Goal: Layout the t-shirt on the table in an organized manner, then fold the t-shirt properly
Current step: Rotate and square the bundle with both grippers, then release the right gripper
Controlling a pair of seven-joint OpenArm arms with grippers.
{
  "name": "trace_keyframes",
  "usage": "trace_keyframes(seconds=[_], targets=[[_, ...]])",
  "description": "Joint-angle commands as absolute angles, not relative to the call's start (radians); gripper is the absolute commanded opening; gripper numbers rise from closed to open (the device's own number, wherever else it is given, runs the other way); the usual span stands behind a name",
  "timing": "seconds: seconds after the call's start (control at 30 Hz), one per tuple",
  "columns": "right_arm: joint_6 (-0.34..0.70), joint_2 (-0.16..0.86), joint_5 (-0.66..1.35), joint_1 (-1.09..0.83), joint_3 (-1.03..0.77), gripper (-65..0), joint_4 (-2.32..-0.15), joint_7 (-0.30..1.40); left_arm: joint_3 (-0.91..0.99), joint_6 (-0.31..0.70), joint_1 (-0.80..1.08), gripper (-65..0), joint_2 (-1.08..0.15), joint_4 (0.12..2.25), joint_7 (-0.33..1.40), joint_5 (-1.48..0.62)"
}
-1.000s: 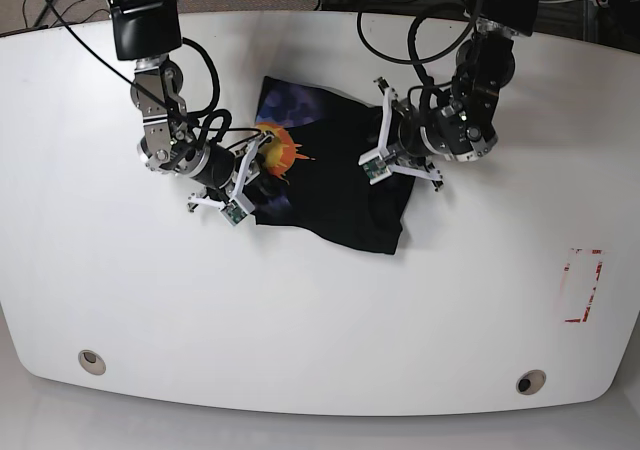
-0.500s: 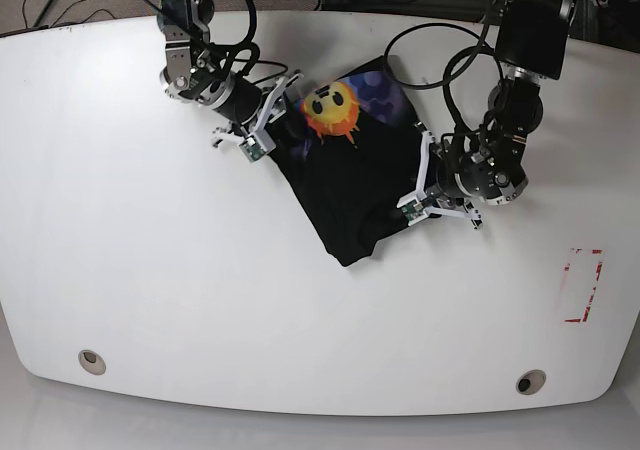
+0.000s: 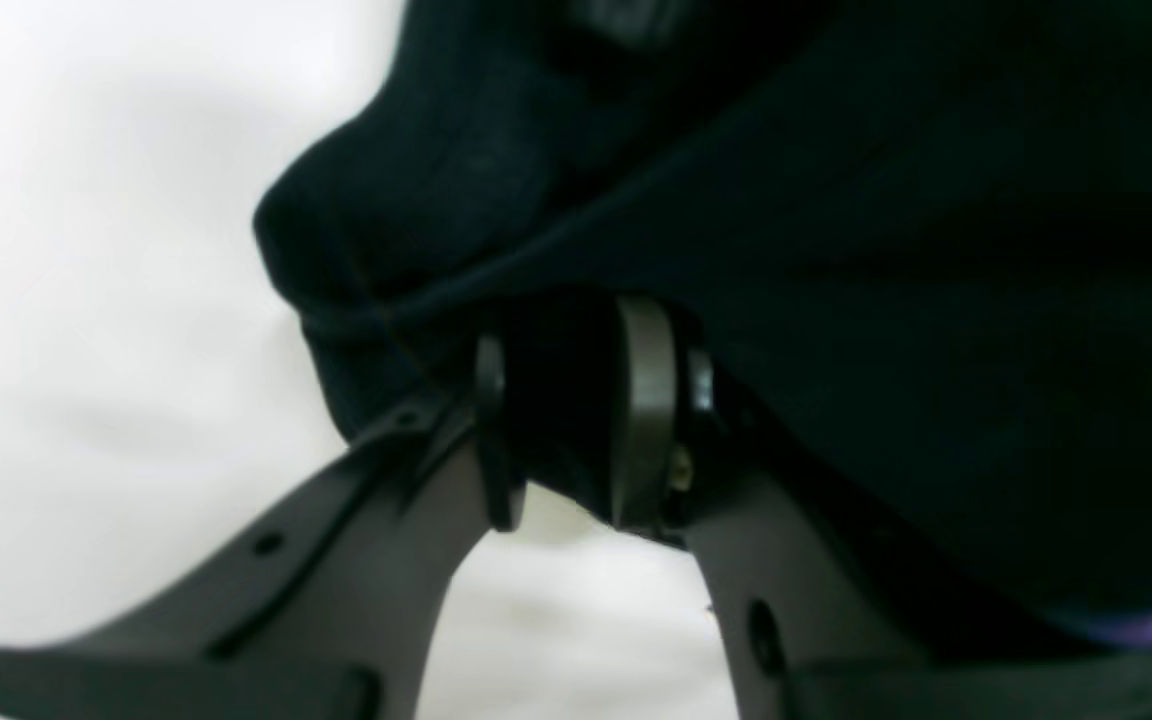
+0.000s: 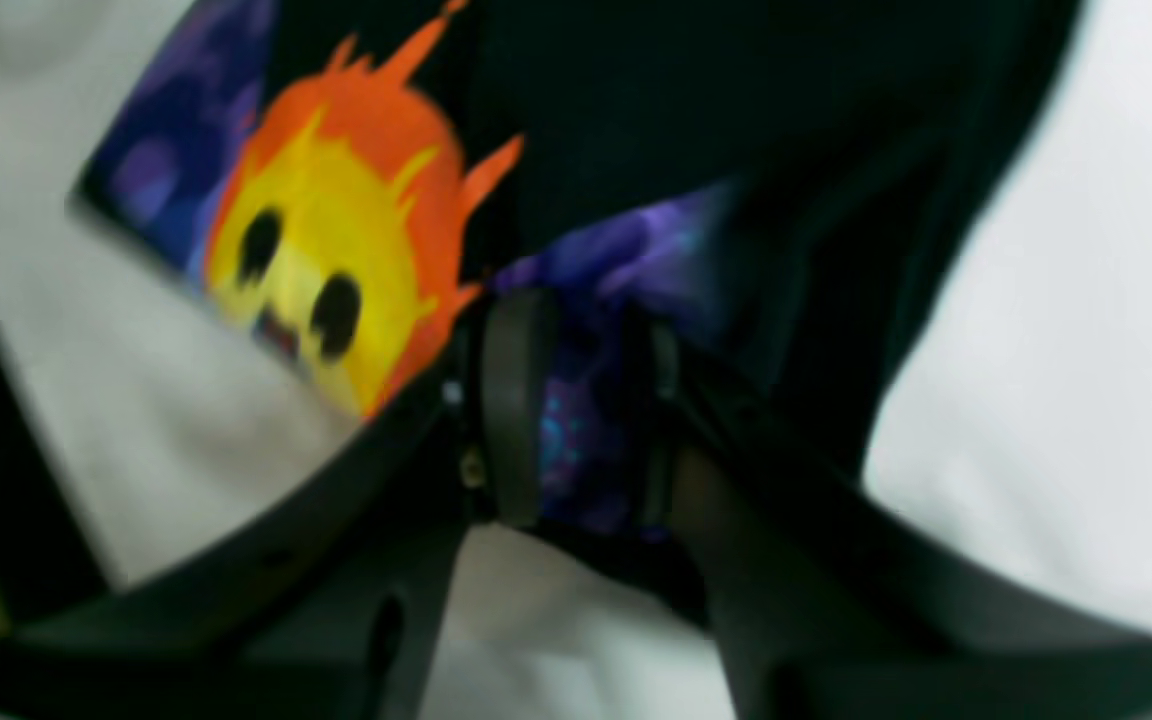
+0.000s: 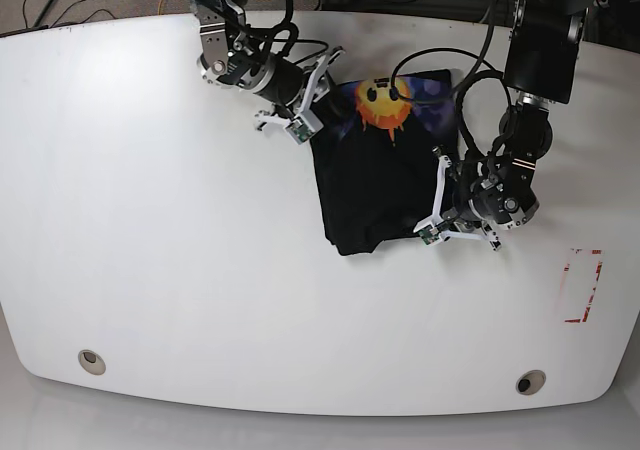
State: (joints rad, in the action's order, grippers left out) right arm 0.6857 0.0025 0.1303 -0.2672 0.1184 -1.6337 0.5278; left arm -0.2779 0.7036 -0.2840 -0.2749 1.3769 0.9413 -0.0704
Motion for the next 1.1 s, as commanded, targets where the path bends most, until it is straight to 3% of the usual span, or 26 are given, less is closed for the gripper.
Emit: trace_keyframes(seconds=[0.0, 0.33, 0.7, 1.07], targets=[[0.697, 0.001, 0.137, -0.259, 0.125, -52.0, -1.653, 0.521, -0.272, 0.698, -0.315, -53.6, -0.278, 1.397, 0.928, -0.076], [0.687, 0.005, 0.134, -0.255, 0.147, -52.0, -1.707, 0.521, -0.271, 0.698, -0.343, -53.6, -0.277, 1.461, 0.931, -0.079], [0.691, 0.088, 0.139, -0.246, 0.035, -51.4, -1.853, 0.578, -0.268, 0.698, -0.292, -53.6, -0.242, 1.681, 0.934, -0.073], [0.696, 0.101, 0.14, -0.219, -0.14, -51.4, -1.905, 0.605, -0.268, 0.698, -0.151, -53.6, -0.139, 1.791, 0.9, -0.071]])
